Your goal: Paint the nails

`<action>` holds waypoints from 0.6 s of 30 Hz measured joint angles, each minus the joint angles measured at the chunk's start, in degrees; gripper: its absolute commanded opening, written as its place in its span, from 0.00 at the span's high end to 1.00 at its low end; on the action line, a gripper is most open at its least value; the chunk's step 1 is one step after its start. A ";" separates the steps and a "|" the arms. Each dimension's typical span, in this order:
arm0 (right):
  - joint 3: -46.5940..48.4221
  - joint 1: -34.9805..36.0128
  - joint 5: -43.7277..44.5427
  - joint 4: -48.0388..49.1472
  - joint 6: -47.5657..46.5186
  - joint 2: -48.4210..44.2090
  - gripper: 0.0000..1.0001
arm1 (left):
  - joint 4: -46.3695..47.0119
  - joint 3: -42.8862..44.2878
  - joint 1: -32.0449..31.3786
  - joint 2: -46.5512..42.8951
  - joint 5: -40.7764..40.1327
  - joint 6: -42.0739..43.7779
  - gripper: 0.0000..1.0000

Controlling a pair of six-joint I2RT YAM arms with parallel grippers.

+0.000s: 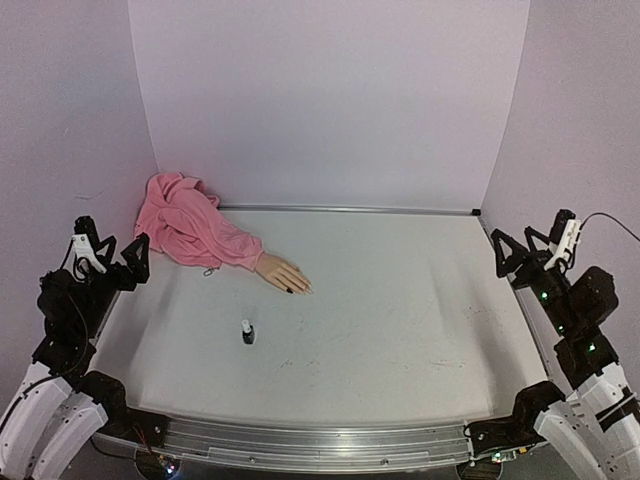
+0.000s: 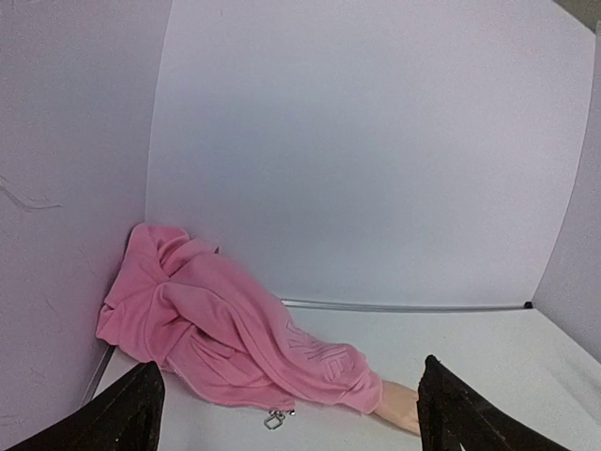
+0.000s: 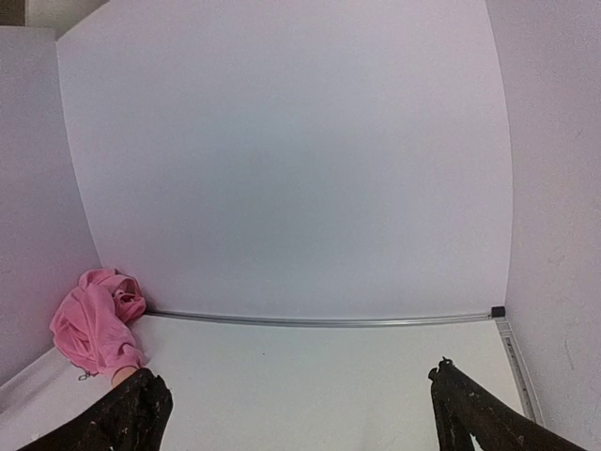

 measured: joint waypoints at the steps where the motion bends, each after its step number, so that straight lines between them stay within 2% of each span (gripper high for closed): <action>1: -1.25 0.00 -0.37 0.61 0.33 -1.95 0.02 | 1.40 -1.73 0.00 -2.10 0.09 -0.42 0.05; 8: -9.03 0.00 -1.14 -1.22 3.45 -13.81 0.02 | 4.98 -13.22 0.00 -17.35 0.20 -2.99 0.05; 12: -10.75 0.00 -0.70 -2.03 5.49 -19.85 0.02 | 5.18 -16.33 0.00 -18.45 0.35 -4.59 0.03; 18: -10.93 0.00 -0.17 -3.89 7.85 -19.39 0.02 | 5.35 -16.55 0.00 -18.47 1.49 -5.46 0.02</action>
